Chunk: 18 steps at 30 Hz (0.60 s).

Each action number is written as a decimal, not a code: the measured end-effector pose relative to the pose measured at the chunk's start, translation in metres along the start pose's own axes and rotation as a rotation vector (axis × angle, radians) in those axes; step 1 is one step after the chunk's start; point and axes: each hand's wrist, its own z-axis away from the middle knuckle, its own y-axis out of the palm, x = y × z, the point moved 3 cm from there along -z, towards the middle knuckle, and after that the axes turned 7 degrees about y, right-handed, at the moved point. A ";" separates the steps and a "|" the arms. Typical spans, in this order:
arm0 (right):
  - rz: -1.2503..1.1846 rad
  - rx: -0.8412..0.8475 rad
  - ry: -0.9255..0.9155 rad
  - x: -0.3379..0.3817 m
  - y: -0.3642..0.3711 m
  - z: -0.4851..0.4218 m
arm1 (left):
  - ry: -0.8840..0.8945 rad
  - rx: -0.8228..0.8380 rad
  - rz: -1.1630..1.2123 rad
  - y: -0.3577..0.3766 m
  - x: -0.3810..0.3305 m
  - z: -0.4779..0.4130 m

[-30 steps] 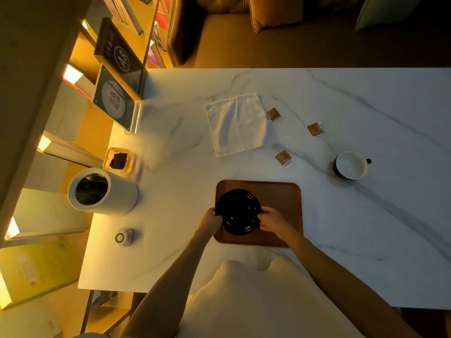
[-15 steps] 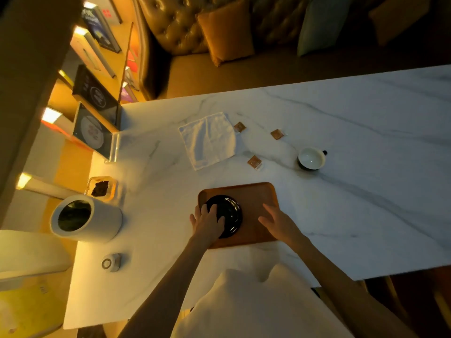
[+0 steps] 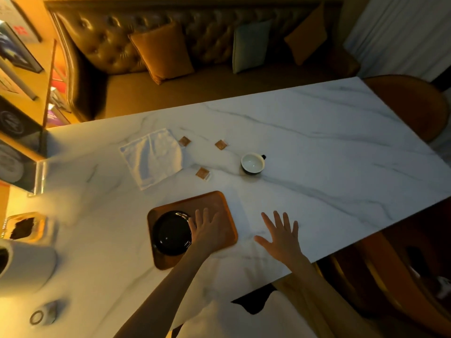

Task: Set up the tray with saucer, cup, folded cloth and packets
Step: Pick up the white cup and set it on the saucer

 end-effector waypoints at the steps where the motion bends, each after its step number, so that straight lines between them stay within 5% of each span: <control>1: -0.026 0.008 0.016 -0.008 -0.006 -0.006 | 0.011 -0.010 0.013 -0.002 -0.006 -0.005; 7: -0.225 0.093 0.118 -0.052 -0.052 -0.063 | -0.048 -0.074 0.051 -0.023 -0.031 -0.047; 18: -0.202 0.134 -0.058 -0.070 -0.124 -0.209 | -0.193 -0.119 0.122 -0.069 -0.071 -0.140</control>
